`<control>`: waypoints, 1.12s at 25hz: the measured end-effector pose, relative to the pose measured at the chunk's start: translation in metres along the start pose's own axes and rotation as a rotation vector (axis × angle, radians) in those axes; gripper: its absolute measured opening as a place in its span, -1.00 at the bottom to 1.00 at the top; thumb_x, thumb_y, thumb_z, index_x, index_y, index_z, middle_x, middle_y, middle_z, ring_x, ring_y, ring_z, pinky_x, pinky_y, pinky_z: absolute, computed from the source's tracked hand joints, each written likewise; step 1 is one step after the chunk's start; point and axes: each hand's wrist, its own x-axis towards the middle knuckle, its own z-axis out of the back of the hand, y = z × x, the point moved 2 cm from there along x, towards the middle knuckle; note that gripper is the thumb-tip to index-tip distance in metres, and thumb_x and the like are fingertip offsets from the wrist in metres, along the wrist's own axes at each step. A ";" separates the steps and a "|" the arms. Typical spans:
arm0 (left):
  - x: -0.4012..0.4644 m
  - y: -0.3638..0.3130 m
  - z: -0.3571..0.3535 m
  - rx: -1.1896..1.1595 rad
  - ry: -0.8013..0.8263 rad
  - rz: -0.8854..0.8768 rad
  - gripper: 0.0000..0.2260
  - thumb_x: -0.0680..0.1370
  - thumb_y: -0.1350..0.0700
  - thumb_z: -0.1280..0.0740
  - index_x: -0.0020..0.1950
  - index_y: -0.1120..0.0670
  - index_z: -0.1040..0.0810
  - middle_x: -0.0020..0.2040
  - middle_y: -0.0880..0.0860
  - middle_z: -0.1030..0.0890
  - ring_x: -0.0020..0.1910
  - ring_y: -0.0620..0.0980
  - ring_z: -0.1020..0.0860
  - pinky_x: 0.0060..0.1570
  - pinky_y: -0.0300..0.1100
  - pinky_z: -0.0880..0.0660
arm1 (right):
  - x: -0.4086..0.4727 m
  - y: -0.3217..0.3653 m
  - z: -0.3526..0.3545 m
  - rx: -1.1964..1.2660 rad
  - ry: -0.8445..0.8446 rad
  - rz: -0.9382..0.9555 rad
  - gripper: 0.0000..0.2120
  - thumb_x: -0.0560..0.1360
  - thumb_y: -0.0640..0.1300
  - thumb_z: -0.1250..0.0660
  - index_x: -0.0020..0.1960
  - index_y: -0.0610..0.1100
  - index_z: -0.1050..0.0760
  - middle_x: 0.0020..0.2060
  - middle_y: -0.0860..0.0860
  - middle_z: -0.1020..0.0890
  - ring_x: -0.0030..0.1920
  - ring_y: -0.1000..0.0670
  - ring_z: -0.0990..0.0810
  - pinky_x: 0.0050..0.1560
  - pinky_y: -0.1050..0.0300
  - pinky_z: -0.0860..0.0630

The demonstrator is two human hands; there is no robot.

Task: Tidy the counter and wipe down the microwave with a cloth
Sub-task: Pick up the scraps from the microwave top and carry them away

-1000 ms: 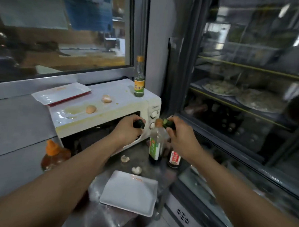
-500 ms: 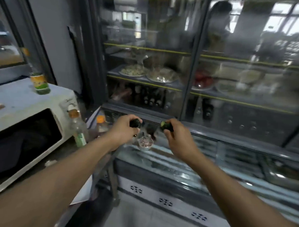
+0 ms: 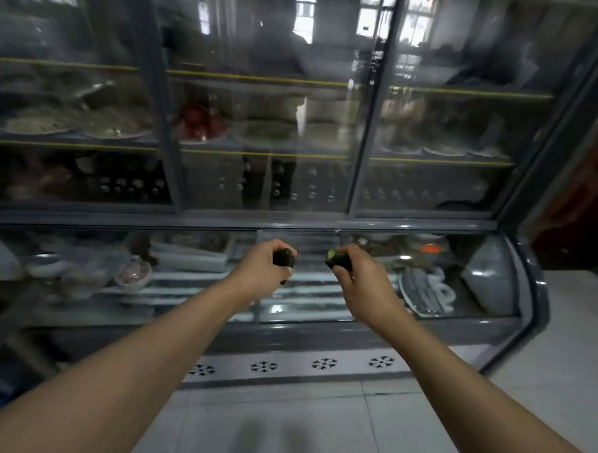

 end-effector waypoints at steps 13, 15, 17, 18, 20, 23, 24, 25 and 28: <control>0.025 -0.149 -0.331 0.047 0.444 -0.199 -0.74 0.47 0.35 -0.32 -0.11 -0.03 -0.51 -0.09 0.03 -0.56 -0.12 -0.01 -0.51 -0.08 -0.12 -0.52 | -0.113 -0.237 0.236 -0.113 -0.314 -0.411 -0.82 0.58 -0.17 -0.21 0.16 -0.15 -0.44 -0.06 0.00 -0.49 -0.09 0.01 -0.42 -0.12 0.18 -0.31; 0.036 -0.169 -0.373 0.063 0.482 -0.225 -0.75 0.46 0.34 -0.33 -0.09 -0.03 -0.52 0.01 0.07 -0.58 -0.03 0.05 -0.53 0.02 -0.04 -0.52 | -0.120 -0.269 0.262 -0.123 -0.360 -0.473 -0.84 0.58 -0.17 -0.21 0.15 -0.14 -0.44 -0.05 -0.02 -0.51 -0.09 -0.01 -0.44 -0.13 0.17 -0.32; 0.050 -0.184 -0.410 0.063 0.512 -0.246 -0.77 0.47 0.34 -0.34 -0.04 0.00 -0.54 0.05 0.12 -0.59 0.00 0.10 -0.55 0.04 0.00 -0.53 | -0.122 -0.296 0.283 -0.145 -0.383 -0.518 -0.84 0.58 -0.17 -0.21 0.14 -0.14 -0.43 -0.05 -0.03 -0.51 -0.06 -0.04 -0.46 -0.12 0.16 -0.32; 0.058 -0.193 -0.430 0.050 0.543 -0.259 -0.77 0.47 0.34 -0.33 -0.02 0.02 -0.54 0.04 0.13 -0.59 -0.02 0.09 -0.55 0.01 -0.02 -0.54 | -0.121 -0.311 0.296 -0.157 -0.398 -0.543 -0.85 0.58 -0.17 -0.20 0.14 -0.14 -0.43 -0.04 -0.04 -0.52 -0.06 -0.05 -0.46 -0.11 0.14 -0.33; 0.082 -0.214 -0.471 0.045 0.599 -0.281 -0.76 0.49 0.34 -0.32 0.02 0.02 -0.54 0.02 0.11 -0.59 -0.01 0.06 -0.56 0.07 -0.01 -0.54 | -0.113 -0.343 0.322 -0.175 -0.428 -0.589 -0.85 0.58 -0.17 -0.19 0.14 -0.15 -0.43 -0.02 -0.07 -0.53 -0.06 -0.05 -0.45 -0.11 0.13 -0.34; 0.118 -0.250 -0.527 0.066 0.663 -0.299 -0.76 0.50 0.31 -0.32 0.09 0.04 -0.54 0.04 0.09 -0.58 0.05 0.05 -0.55 0.10 -0.05 -0.52 | -0.098 -0.389 0.364 -0.181 -0.468 -0.657 -0.84 0.59 -0.16 -0.18 0.15 -0.14 -0.42 -0.03 -0.05 -0.52 -0.08 -0.03 -0.44 -0.14 0.16 -0.33; 0.128 -0.261 -0.543 0.068 0.671 -0.311 -0.76 0.50 0.31 -0.32 0.10 0.05 -0.55 0.04 0.10 -0.58 0.04 0.06 -0.56 0.07 -0.07 -0.53 | -0.095 -0.402 0.376 -0.179 -0.485 -0.673 -0.84 0.59 -0.16 -0.18 0.15 -0.14 -0.42 -0.03 -0.05 -0.51 -0.08 -0.04 -0.45 -0.14 0.16 -0.33; 0.136 -0.271 -0.557 0.073 0.674 -0.324 -0.77 0.50 0.31 -0.32 0.10 0.07 -0.55 0.04 0.11 -0.59 0.03 0.07 -0.56 0.03 -0.11 -0.52 | -0.093 -0.413 0.387 -0.181 -0.500 -0.690 -0.84 0.59 -0.16 -0.18 0.15 -0.14 -0.42 -0.03 -0.05 -0.51 -0.08 -0.04 -0.45 -0.15 0.15 -0.33; 0.153 -0.300 -0.607 0.090 0.717 -0.348 -0.77 0.51 0.31 -0.31 0.12 0.09 -0.54 0.02 0.10 -0.57 -0.03 0.04 -0.54 -0.08 -0.18 -0.50 | -0.089 -0.453 0.421 -0.170 -0.542 -0.740 -0.86 0.59 -0.17 -0.18 0.13 -0.15 -0.42 -0.05 -0.05 -0.51 -0.10 -0.04 -0.45 -0.16 0.16 -0.33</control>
